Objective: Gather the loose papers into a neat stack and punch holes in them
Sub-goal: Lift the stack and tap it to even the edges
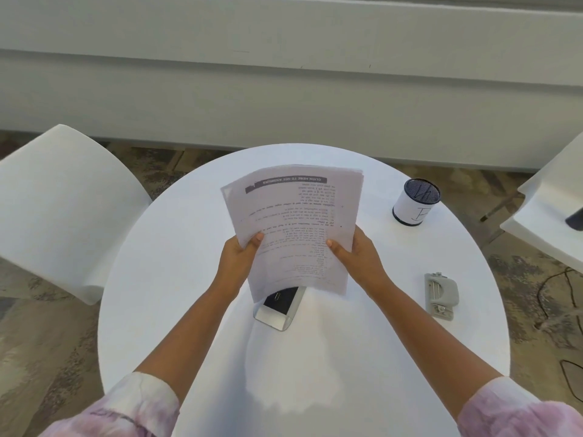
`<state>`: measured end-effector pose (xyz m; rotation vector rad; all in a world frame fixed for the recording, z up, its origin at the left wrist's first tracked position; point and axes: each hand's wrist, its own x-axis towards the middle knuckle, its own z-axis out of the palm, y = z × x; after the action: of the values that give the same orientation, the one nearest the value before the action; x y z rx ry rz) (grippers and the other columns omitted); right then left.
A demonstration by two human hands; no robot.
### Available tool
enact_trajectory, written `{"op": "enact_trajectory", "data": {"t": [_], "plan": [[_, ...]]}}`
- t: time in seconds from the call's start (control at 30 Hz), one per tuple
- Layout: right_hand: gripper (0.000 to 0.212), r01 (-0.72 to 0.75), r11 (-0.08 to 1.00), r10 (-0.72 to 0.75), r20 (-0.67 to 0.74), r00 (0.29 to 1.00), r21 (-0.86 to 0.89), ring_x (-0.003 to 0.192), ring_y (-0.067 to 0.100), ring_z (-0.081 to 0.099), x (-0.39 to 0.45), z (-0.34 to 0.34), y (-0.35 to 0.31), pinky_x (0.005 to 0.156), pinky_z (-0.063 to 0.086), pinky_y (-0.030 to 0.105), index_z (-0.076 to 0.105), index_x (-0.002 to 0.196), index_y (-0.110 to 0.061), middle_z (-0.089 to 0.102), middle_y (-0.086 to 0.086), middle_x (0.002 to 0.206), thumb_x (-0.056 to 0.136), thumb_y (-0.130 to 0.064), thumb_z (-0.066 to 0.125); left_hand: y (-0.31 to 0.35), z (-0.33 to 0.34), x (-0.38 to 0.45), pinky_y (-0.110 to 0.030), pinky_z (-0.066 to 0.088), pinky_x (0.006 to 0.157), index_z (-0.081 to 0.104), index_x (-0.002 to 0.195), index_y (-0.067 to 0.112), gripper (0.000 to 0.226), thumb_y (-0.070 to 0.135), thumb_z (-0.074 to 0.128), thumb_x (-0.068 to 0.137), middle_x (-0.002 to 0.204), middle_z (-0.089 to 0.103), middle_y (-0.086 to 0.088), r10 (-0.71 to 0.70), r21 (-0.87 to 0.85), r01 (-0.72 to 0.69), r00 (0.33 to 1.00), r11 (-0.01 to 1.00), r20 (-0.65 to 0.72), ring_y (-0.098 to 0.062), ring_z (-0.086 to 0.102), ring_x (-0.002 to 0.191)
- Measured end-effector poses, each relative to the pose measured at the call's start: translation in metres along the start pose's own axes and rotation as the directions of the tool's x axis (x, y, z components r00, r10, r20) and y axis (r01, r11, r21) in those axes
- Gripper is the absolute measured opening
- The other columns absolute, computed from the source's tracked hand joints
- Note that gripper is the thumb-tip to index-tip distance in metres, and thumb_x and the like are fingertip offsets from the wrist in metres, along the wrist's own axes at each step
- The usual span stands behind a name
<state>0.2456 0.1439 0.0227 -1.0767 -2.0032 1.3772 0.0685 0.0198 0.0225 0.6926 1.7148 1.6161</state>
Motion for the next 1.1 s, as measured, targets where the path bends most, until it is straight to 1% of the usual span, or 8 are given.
{"op": "enact_trajectory", "data": {"t": [0.1, 0.17, 0.3, 0.4, 0.47, 0.63, 0.8, 1.1], "plan": [[0.058, -0.079, 0.997, 0.079, -0.109, 0.991, 0.004, 0.116, 0.016, 0.052, -0.003, 0.002, 0.014, 0.091, 0.045, 0.031, 0.034, 0.135, -0.022, 0.049, -0.003, 0.132, 0.085, -0.033, 0.062, -0.002, -0.002, 0.002, -0.036, 0.052, 0.082, 0.059, 0.105, 0.026, 0.016, 0.024, 0.052, 0.091, 0.104, 0.066, -0.001, -0.013, -0.13, 0.011, 1.0, 0.991, -0.022, -0.021, 0.063, 0.098], [0.067, -0.273, 0.96, 0.28, -0.151, 0.948, 0.064, 0.124, 0.022, 0.048, -0.004, 0.006, 0.024, 0.093, 0.04, 0.029, 0.024, 0.141, -0.016, 0.045, 0.006, 0.141, 0.086, -0.028, 0.061, -0.003, -0.001, 0.002, -0.039, 0.051, 0.085, 0.057, 0.107, 0.028, 0.017, 0.023, 0.052, 0.091, 0.108, 0.065, -0.001, -0.031, -0.195, 0.025, 0.999, 0.981, -0.03, -0.021, 0.062, 0.102], [0.088, -0.542, 0.794, 0.573, -0.04, 0.819, 0.276, 0.133, 0.029, 0.037, -0.009, 0.017, 0.031, 0.104, 0.034, 0.039, 0.012, 0.145, -0.01, 0.034, 0.012, 0.147, 0.08, -0.033, 0.068, -0.004, 0.007, 0.004, -0.038, 0.052, 0.08, 0.051, 0.114, 0.024, 0.023, 0.023, 0.053, 0.091, 0.103, 0.064, 0.003, -0.178, -0.355, 0.122, 0.975, 0.927, -0.131, -0.02, 0.06, 0.101], [0.071, -0.449, 0.66, 0.419, 0.202, 0.885, 0.602, 0.118, 0.023, 0.054, -0.013, 0.024, 0.034, 0.095, 0.046, 0.036, 0.039, 0.136, -0.014, 0.056, 0.004, 0.13, 0.073, -0.026, 0.071, -0.005, 0.009, 0.001, -0.033, 0.055, 0.075, 0.047, 0.122, 0.022, 0.031, 0.021, 0.051, 0.091, 0.11, 0.063, 0.001, -0.231, -0.462, 0.157, 0.967, 0.873, -0.108, -0.016, 0.061, 0.098], [0.045, -0.329, 0.659, 0.316, 0.149, 0.937, 0.677, 0.111, 0.023, 0.059, -0.014, 0.024, 0.037, 0.091, 0.051, 0.039, 0.053, 0.122, -0.016, 0.062, 0.004, 0.121, 0.079, -0.015, 0.066, -0.004, 0.008, -0.001, -0.032, 0.057, 0.078, 0.047, 0.122, 0.025, 0.031, 0.018, 0.051, 0.091, 0.111, 0.063, 0.002, -0.204, -0.518, 0.137, 0.976, 0.845, -0.073, -0.015, 0.062, 0.1], [0.019, -0.179, 0.845, 0.262, -0.099, 0.96, 0.504, 0.104, 0.027, 0.061, -0.008, 0.004, 0.037, 0.093, 0.05, 0.043, 0.062, 0.097, -0.018, 0.067, 0.003, 0.103, 0.085, -0.004, 0.059, -0.01, -0.012, 0.0, -0.038, 0.053, 0.086, 0.042, 0.131, 0.021, 0.048, 0.001, 0.051, 0.088, 0.124, 0.058, -0.001, -0.109, -0.53, 0.093, 0.994, 0.843, 0.0, -0.019, 0.058, 0.112], [0.022, -0.101, 0.909, 0.182, -0.167, 0.969, 0.405, 0.082, 0.003, 0.066, -0.005, -0.022, 0.032, 0.077, 0.051, 0.019, 0.064, 0.088, -0.02, 0.069, -0.01, 0.089, 0.085, 0.001, 0.058, -0.013, -0.041, 0.01, -0.03, 0.057, 0.073, 0.055, 0.113, 0.023, 0.037, -0.001, 0.054, 0.085, 0.111, 0.065, 0.001, -0.132, -0.529, 0.07, 0.988, 0.846, -0.081, -0.017, 0.062, 0.102], [0.017, -0.054, 0.963, 0.105, -0.184, 0.977, 0.266, 0.061, -0.015, 0.059, 0.0, -0.036, 0.033, 0.059, 0.044, 0.002, 0.062, 0.097, -0.009, 0.064, -0.006, 0.09, 0.086, 0.003, 0.055, -0.009, -0.071, 0.012, -0.038, 0.052, 0.081, 0.065, 0.103, 0.018, 0.023, 0.014, 0.065, 0.08, 0.106, 0.068, -0.002, -0.101, -0.106, 0.103, 0.995, 0.989, 0.027, -0.029, 0.061, 0.103]]}}
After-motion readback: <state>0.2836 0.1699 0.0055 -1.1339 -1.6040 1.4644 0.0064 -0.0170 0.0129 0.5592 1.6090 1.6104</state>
